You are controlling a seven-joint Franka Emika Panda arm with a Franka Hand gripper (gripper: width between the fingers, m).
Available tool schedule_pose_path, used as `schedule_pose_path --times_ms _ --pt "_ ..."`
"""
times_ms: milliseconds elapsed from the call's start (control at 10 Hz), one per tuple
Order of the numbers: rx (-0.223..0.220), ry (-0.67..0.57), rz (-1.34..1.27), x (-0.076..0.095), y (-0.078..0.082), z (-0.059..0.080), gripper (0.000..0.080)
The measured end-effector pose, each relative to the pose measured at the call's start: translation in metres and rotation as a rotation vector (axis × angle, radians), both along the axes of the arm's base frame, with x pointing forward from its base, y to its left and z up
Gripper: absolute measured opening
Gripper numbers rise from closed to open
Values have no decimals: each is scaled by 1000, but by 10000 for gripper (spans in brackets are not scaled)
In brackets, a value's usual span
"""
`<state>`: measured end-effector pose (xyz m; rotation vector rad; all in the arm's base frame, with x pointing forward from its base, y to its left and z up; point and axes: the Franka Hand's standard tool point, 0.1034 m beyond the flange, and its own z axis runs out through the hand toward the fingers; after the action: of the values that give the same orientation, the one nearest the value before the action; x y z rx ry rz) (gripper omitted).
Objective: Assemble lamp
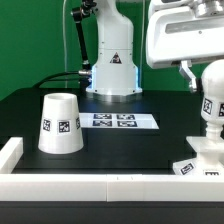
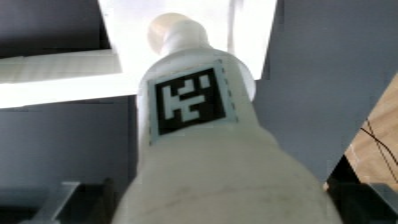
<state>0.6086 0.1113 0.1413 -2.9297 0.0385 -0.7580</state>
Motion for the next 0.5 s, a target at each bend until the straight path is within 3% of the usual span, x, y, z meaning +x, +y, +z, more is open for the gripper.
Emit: schedule_pose_path --times_ms 500 --pt "-8 6 1 -3 -3 -9 579"
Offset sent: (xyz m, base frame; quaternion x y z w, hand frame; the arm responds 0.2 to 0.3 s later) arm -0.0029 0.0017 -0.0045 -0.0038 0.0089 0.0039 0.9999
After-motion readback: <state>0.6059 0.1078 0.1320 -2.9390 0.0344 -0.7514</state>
